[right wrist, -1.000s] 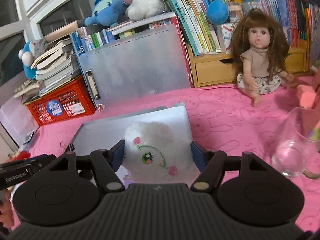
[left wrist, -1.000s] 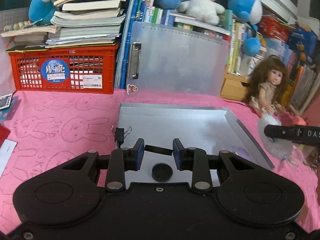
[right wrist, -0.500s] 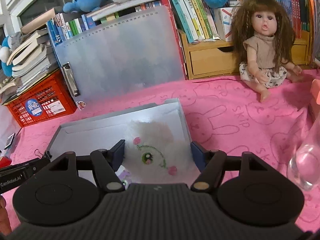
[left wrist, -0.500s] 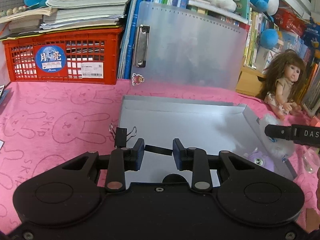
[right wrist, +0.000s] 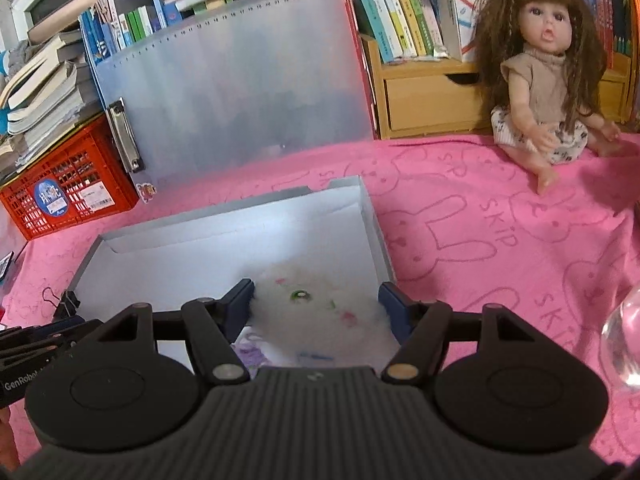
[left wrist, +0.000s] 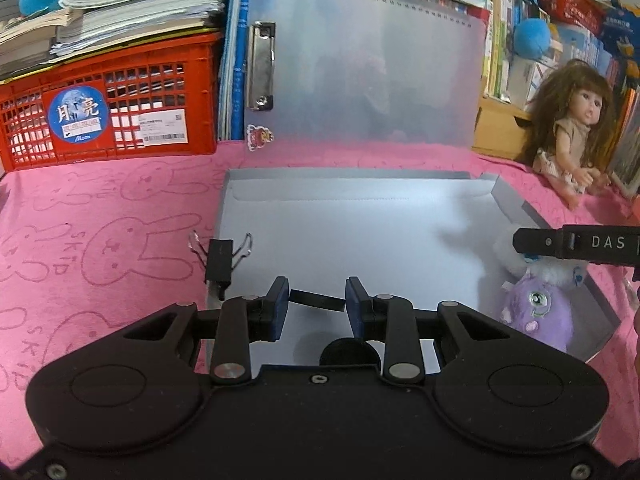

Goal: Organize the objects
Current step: 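Carry the white plush and black disc into the tray while both tools open to release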

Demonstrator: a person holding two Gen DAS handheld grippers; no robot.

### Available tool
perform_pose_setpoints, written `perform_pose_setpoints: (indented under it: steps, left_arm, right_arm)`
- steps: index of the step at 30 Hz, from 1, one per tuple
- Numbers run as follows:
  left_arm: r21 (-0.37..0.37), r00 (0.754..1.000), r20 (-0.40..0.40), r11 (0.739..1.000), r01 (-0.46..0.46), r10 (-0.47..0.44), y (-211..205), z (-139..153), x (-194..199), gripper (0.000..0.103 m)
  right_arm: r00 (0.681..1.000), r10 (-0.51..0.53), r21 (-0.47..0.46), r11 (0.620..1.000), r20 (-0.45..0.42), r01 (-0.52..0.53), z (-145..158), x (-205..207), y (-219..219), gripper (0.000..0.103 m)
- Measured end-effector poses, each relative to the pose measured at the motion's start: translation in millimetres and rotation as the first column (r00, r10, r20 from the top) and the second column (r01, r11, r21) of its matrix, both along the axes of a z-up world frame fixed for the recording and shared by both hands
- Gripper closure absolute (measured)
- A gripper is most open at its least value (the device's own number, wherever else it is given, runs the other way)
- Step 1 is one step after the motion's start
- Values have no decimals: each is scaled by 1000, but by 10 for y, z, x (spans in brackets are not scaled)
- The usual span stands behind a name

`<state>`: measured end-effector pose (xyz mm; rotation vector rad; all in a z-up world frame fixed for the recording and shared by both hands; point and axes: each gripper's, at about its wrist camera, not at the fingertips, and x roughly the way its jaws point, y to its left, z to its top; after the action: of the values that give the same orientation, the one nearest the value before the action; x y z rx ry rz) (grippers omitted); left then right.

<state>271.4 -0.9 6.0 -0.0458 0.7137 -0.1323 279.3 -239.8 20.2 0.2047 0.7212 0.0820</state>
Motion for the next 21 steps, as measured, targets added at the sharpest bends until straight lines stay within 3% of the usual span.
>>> perform_pose_setpoints:
  steps: [5,8,10,21]
  left_arm:
    - [5,1000,-13,1000,13,-12,-36,-56,19,73]
    - [3,1000,-17,1000,10,-10,-36,-67,11,72]
    - [0,1000,-18,1000,9,-9,-27,-52,4,63]
    - [-4,999,34,1000,26,-25,47,200,-320,48]
  right_arm:
    - [1000,11,-2,1000,-3,-11,-13,-2,7,30]
    - [1000,12,1,1000,-6,-12,-6,-17,6,24]
    - [1000,11,6,1000,-8,-11,2,-32,-1,21]
    - [998,29,4,1000,49,-29,245,-291,-25,11]
